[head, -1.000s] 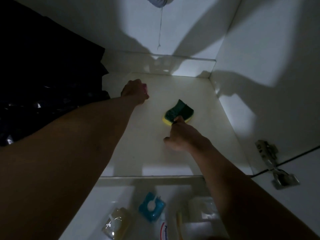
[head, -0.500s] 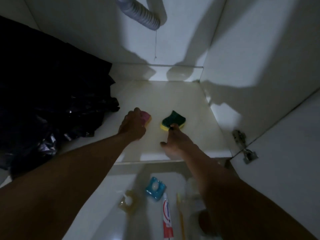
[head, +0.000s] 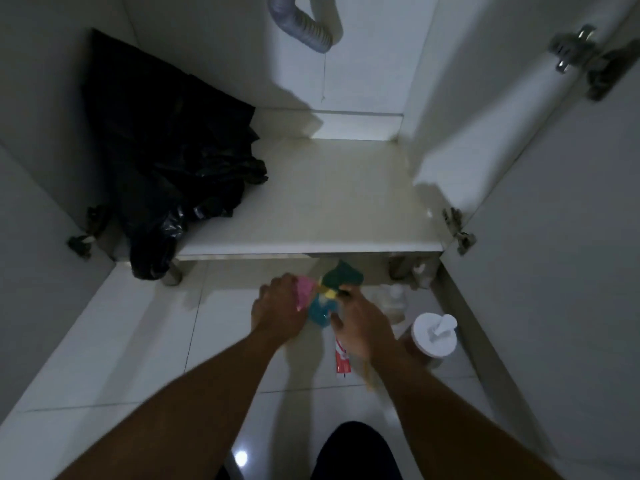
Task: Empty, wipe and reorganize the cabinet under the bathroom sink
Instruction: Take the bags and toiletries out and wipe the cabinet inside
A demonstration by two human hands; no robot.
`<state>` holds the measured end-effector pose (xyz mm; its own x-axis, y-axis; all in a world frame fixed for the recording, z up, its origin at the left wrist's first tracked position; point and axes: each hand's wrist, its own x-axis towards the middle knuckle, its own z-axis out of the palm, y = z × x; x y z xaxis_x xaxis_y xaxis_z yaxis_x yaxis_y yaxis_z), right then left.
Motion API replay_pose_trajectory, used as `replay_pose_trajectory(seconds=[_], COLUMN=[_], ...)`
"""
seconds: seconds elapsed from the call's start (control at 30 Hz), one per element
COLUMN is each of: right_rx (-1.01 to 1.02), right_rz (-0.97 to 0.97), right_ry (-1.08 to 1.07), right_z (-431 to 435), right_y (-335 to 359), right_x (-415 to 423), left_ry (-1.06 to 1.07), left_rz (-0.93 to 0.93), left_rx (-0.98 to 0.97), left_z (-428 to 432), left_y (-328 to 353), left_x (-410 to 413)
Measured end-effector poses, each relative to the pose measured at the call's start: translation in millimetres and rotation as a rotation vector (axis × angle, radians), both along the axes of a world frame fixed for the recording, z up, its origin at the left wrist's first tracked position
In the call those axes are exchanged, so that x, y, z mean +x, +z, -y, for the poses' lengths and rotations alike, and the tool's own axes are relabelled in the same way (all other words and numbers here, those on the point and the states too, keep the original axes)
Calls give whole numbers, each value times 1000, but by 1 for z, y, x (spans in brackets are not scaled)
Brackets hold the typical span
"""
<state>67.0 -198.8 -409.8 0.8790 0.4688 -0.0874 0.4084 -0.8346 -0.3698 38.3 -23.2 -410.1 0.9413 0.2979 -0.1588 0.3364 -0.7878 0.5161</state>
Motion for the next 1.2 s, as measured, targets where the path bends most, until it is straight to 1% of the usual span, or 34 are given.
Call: replay_pose_trajectory(seconds=[0.1, 0.2, 0.37, 0.5, 0.73, 0.9, 1.07, 1.13, 1.2], right_rx=[10, -1, -78, -140, -210, -182, -96, -46, -3], right_rz=[-103, -208, -311, -410, -441, -498, -389, -332, -288], right_ry=[6, 45, 57, 39, 88, 79, 141, 129, 66], right_z=[15, 22, 16, 15, 18, 21, 15, 8, -1], right_y=[-34, -61, -97, -115, -135, -133, -113, -99, -82], right_x=[-39, -60, -56, -43, -30, -27, -20, -12, -3], left_ry=[5, 38, 97, 115, 144, 87, 38, 35, 50], left_rz=[-96, -203, -318, -352, -372, -384, -358, -313, -289], left_rx=[35, 40, 5, 3, -154, -166, -105, -61, -33], left_z=[17, 26, 28, 27, 34, 33, 27, 23, 16], left_y=[-30, -59, -94, -110, -130, -136, -124, -112, -94], left_x=[-42, -64, -82, -79, -71, -69, -70, -65, -55])
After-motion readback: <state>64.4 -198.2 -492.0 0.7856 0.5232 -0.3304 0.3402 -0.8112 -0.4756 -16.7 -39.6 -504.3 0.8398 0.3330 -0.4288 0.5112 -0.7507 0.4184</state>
